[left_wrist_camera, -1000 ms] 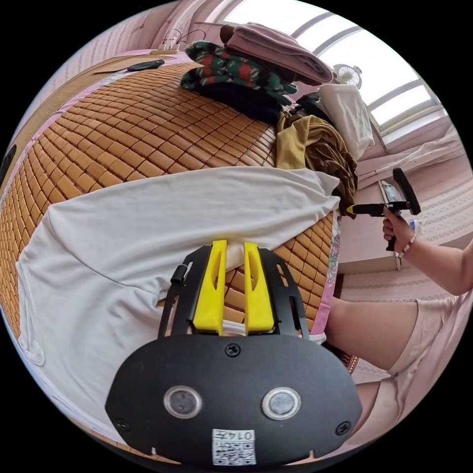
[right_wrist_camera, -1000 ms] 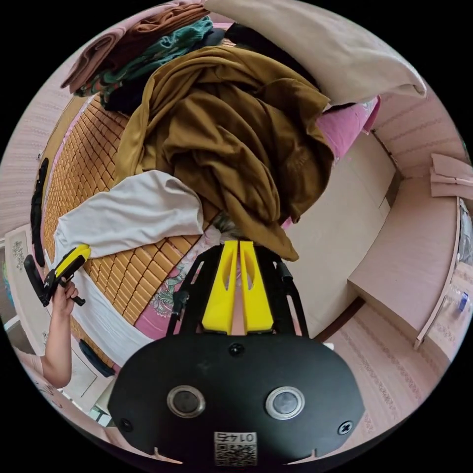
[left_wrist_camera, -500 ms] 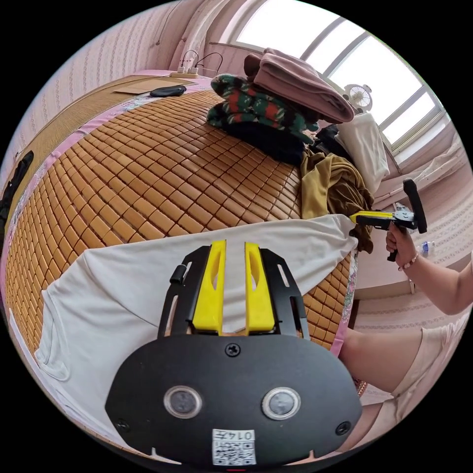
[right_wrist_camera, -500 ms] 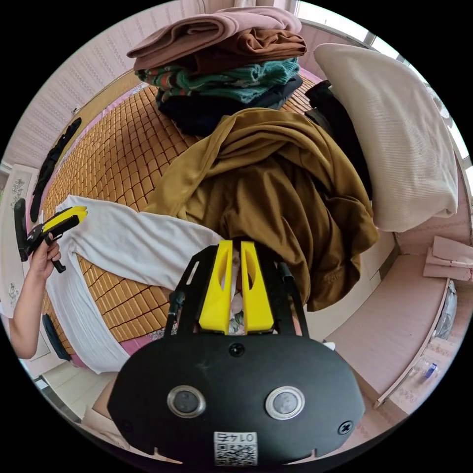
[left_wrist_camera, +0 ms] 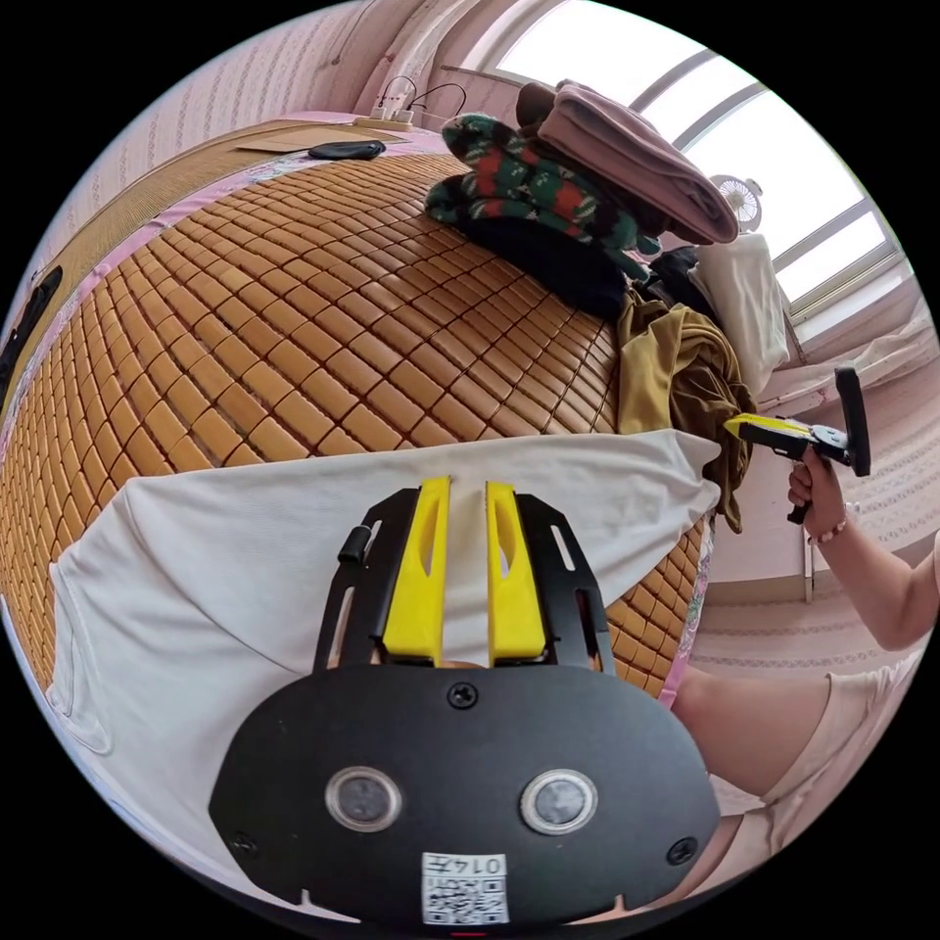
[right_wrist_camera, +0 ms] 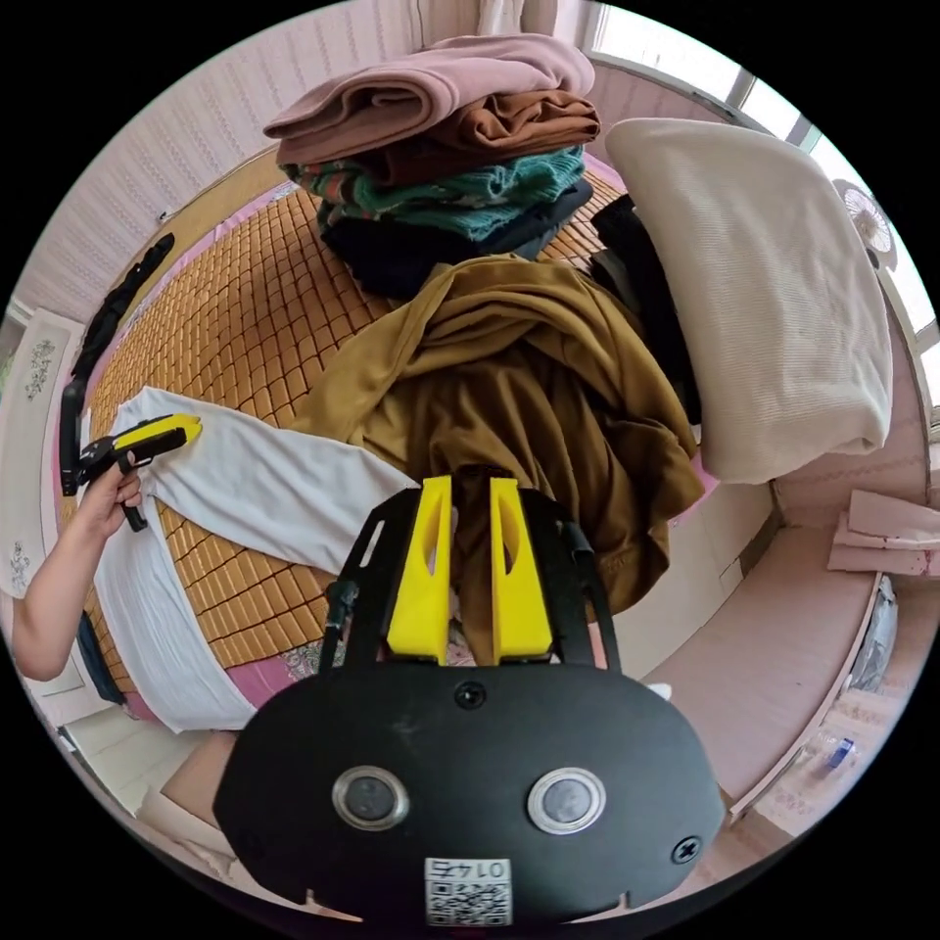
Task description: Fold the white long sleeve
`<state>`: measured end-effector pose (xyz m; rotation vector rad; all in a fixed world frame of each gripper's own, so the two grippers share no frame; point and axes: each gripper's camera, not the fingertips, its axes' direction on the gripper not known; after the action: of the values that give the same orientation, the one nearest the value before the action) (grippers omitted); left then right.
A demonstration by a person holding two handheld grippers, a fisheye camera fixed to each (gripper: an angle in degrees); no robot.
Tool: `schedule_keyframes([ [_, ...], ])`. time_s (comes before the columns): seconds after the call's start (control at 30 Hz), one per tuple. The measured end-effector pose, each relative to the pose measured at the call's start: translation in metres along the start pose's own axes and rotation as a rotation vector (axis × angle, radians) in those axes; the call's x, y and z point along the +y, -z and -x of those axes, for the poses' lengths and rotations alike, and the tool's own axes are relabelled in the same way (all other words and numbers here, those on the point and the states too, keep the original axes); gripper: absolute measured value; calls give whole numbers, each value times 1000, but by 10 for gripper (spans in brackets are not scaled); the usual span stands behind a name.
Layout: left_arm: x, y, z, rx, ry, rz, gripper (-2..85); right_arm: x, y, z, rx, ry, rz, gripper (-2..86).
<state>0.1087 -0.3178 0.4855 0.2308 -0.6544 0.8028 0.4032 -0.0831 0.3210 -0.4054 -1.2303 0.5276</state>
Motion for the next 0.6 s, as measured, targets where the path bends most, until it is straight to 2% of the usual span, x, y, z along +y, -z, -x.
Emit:
schedule_keyframes([
  [0.17, 7, -1, 2, 1, -4, 3, 65, 11, 14, -12, -103, -100, 30, 112],
  [0.23, 12, -1, 2, -5, -10, 0, 66, 8, 18, 4, -118, 4, 19, 117],
  [0.33, 19, -2, 6, 0, 1, -9, 66, -9, 5, 42, -35, 182, 47, 127],
  [0.47, 27, -2, 10, 5, 10, -14, 66, -28, -29, 46, -22, 139, 152, 15],
  [0.6, 37, -3, 13, 21, -7, -11, 67, -41, -18, 41, -2, 73, 85, 3],
])
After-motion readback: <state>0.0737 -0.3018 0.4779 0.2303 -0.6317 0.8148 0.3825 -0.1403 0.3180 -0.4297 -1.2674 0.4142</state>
